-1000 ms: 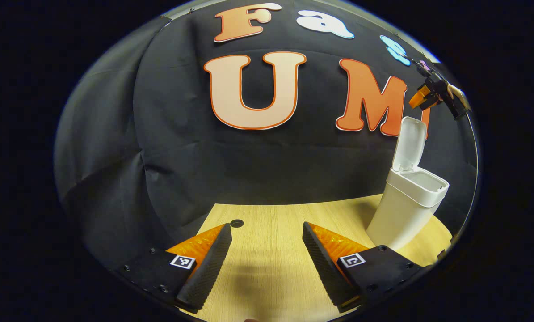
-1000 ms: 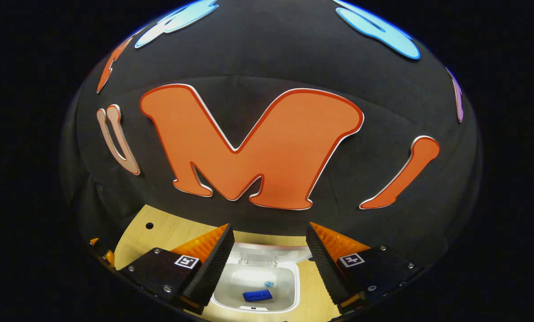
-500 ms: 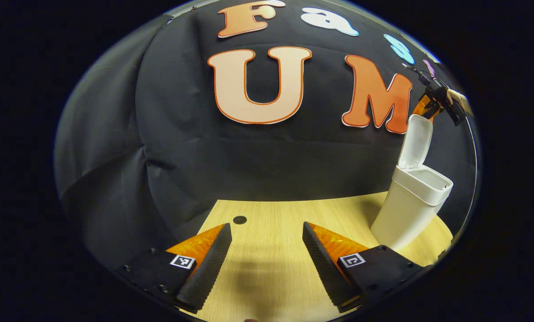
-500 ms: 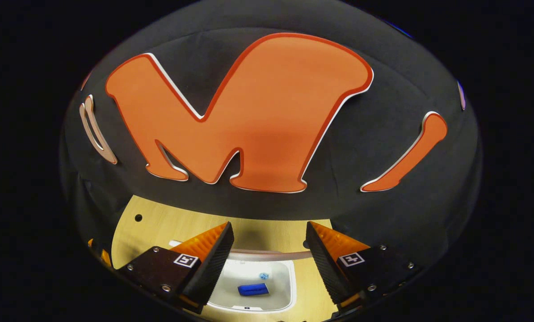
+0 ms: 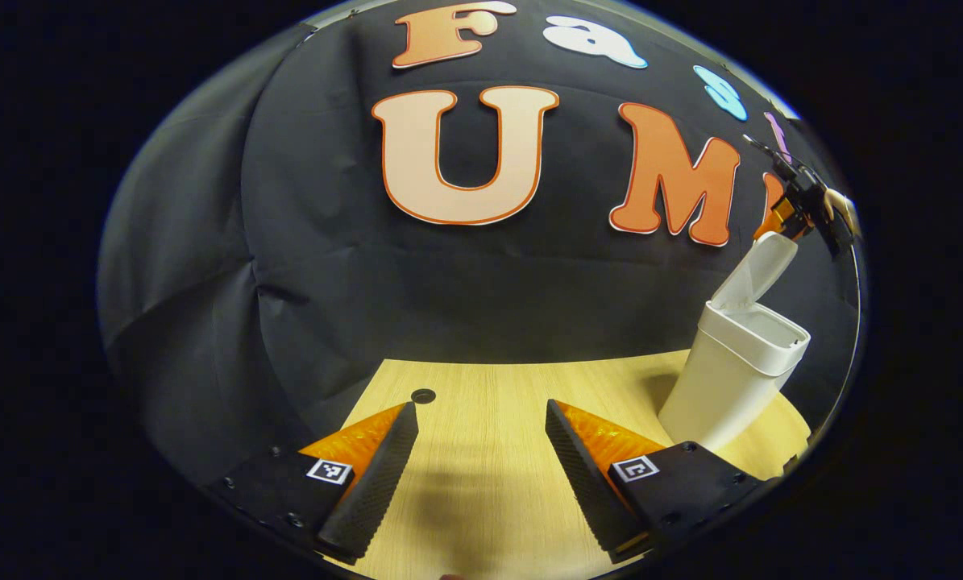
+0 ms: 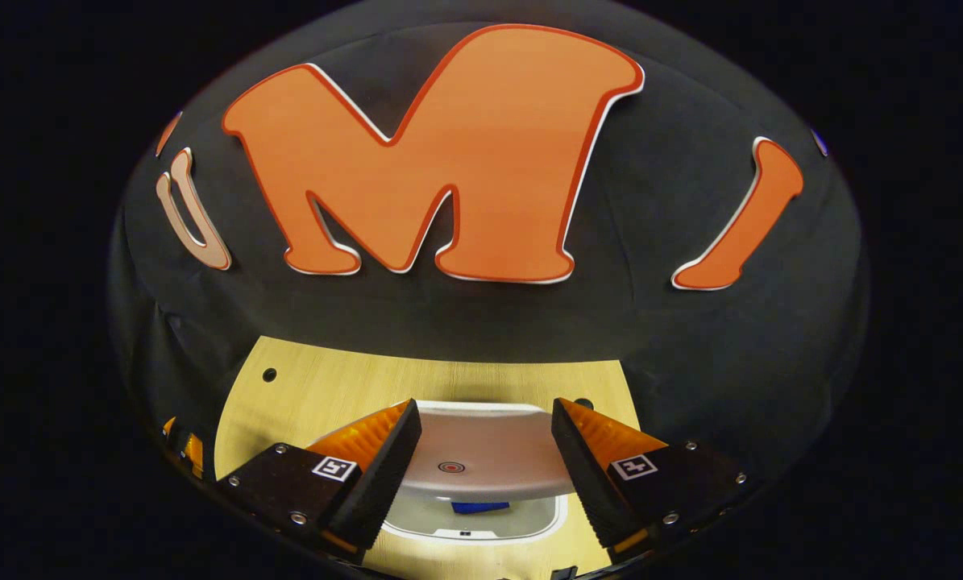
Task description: Press the lid of the desktop garbage bin to open it, pick up the crumpled paper on the desktop and throw it into the bin, then pick up the pop can on the desktop and drop it into the bin, and finally close the garbage bin lid.
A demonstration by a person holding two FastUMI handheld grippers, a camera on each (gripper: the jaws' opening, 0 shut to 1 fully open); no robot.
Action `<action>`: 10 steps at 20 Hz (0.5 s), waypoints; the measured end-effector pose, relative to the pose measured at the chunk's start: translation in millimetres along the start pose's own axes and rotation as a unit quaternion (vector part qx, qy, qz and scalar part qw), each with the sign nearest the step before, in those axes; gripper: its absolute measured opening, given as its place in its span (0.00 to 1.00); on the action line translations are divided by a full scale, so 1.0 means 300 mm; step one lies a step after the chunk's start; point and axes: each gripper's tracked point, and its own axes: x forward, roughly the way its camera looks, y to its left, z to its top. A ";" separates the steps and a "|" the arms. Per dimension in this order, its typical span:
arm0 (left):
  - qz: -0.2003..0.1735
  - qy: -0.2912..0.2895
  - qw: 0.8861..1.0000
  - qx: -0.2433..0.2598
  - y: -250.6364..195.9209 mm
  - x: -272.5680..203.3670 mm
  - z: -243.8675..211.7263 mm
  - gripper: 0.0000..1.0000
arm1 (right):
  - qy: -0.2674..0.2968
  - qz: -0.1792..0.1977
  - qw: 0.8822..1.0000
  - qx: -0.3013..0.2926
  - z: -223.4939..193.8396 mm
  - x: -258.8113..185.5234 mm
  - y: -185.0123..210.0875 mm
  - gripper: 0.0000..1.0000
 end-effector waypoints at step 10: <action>-0.007 -0.008 1.000 0.000 0.001 -0.049 -0.001 1.00 | 0.032 0.001 0.999 0.021 -0.287 -0.016 0.004 0.99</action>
